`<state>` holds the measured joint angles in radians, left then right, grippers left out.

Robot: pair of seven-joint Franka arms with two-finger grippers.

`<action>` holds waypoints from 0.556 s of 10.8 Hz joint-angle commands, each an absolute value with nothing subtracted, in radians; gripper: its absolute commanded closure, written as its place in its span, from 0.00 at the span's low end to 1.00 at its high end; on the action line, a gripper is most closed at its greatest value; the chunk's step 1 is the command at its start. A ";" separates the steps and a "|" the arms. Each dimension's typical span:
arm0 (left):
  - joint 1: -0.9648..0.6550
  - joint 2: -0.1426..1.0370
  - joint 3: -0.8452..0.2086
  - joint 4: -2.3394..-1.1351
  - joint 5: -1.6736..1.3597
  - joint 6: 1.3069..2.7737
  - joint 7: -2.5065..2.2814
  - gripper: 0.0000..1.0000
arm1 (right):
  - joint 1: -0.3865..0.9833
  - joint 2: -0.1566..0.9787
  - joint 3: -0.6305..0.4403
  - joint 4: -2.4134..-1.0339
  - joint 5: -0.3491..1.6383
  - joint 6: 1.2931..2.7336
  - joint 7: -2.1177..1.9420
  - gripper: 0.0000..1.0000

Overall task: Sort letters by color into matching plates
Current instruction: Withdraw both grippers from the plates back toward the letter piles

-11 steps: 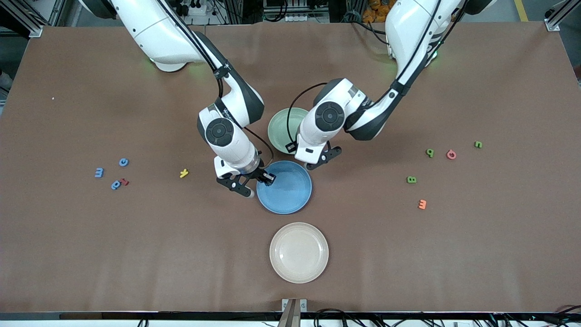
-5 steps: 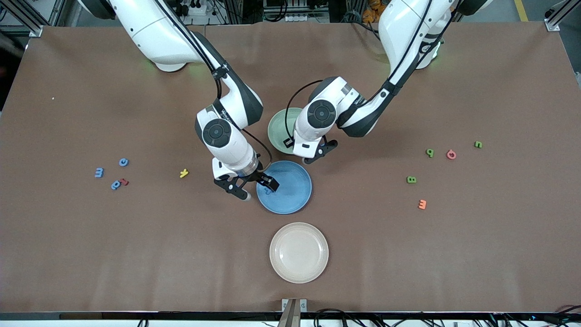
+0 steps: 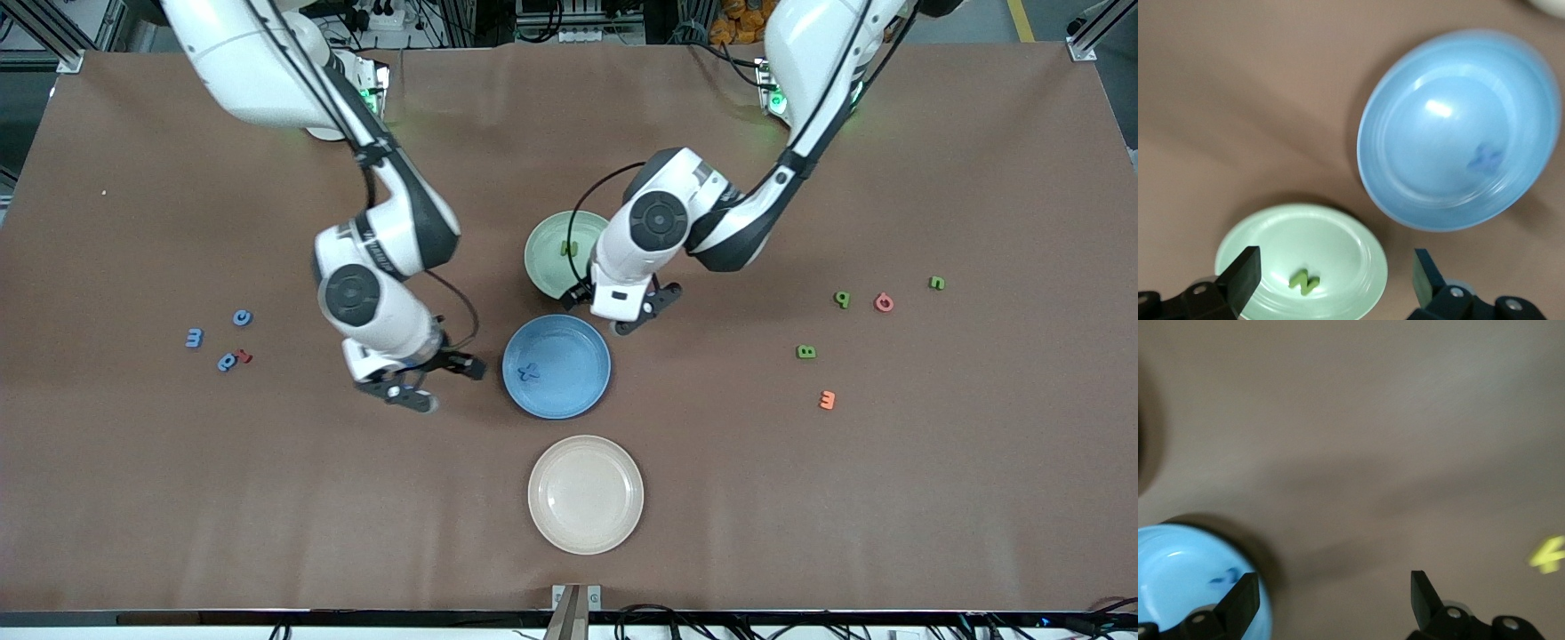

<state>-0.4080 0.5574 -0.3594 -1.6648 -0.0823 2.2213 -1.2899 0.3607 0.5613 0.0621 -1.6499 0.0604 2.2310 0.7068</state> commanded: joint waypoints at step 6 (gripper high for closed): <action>-0.048 0.367 -0.359 -1.658 0.023 2.031 -0.627 0.00 | -0.033 0.330 0.075 -1.951 0.009 2.232 0.278 0.00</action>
<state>-0.1203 0.4056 -0.3492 -1.6326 -0.0300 2.0616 -0.7924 0.0613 0.4089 0.0568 -1.8464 0.0243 2.2158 0.3381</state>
